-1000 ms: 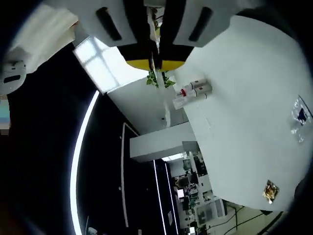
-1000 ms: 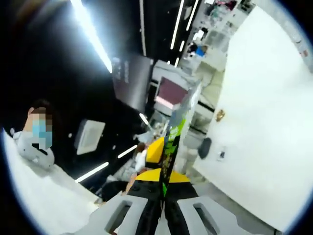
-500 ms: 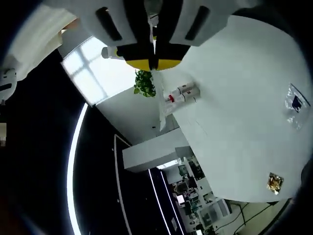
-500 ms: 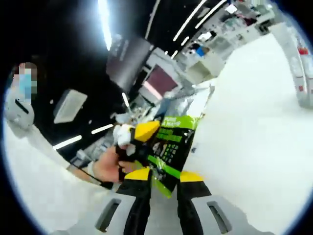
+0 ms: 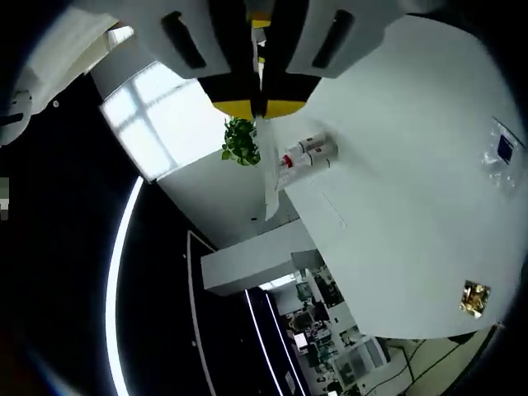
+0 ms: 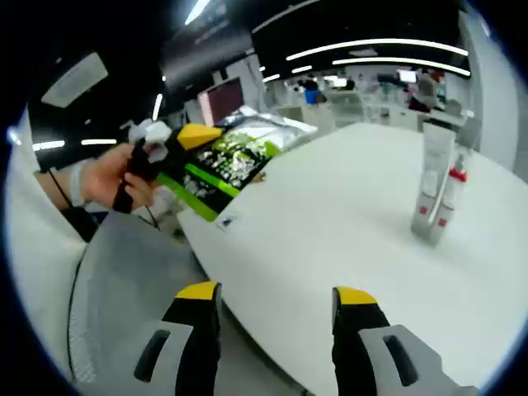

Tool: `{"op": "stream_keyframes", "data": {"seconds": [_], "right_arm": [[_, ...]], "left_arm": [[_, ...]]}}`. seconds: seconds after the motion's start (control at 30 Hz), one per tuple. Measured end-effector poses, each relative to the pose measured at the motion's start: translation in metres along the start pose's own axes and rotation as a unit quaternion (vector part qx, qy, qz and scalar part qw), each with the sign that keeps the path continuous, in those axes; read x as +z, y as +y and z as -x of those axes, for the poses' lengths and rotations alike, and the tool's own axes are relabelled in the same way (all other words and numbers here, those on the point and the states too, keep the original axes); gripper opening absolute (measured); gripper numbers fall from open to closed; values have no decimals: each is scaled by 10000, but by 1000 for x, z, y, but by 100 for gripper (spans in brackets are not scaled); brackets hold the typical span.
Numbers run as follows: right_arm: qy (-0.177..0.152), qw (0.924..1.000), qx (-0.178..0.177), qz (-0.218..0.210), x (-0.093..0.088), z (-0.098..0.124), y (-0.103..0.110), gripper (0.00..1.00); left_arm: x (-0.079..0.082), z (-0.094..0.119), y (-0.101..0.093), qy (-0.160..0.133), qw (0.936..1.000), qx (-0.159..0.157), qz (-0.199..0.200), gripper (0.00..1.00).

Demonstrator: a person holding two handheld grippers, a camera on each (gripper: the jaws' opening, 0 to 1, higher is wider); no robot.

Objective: Arrange the skincare products in the storage area until every visible bottle or jar stands upright without overlapping.

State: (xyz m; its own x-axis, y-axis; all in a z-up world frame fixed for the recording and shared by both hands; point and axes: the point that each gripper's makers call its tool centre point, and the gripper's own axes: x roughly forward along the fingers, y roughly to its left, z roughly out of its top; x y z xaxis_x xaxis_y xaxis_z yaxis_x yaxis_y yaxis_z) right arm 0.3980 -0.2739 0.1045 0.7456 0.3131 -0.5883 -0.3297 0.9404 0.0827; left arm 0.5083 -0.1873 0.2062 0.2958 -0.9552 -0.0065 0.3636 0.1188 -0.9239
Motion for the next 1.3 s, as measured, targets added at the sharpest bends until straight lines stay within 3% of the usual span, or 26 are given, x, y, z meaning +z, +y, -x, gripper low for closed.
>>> {"op": "stream_keyframes", "data": {"seconds": [0.1, 0.17, 0.33, 0.6, 0.87, 1.13, 1.3], "right_arm": [[334, 9968, -296, 657, -10, -2, -6, 46], [248, 9948, -243, 955, -7, -5, -2, 43], [469, 9909, -188, 1247, -18, -6, 2, 40], [604, 9903, -360, 1196, -26, -4, -11, 38], [589, 9896, -543, 1195, -26, 0, -19, 35], [737, 9878, -647, 1210, -31, 2, -23, 33], [522, 9863, -719, 1391, -21, 6, -23, 27]], "left_arm": [[16, -10, -8, 88, 9998, 2, -185, 0], [25, -15, -13, 109, 9996, -33, -266, 0], [44, -30, -18, 184, 9991, -47, -386, 0], [50, -52, -3, 388, 9986, 70, -364, 0], [51, -88, 13, 630, 9978, 72, -190, 0], [52, -119, 29, 648, 9978, 85, 55, 0], [48, -139, 45, 787, 9966, 214, 100, 0]]}}
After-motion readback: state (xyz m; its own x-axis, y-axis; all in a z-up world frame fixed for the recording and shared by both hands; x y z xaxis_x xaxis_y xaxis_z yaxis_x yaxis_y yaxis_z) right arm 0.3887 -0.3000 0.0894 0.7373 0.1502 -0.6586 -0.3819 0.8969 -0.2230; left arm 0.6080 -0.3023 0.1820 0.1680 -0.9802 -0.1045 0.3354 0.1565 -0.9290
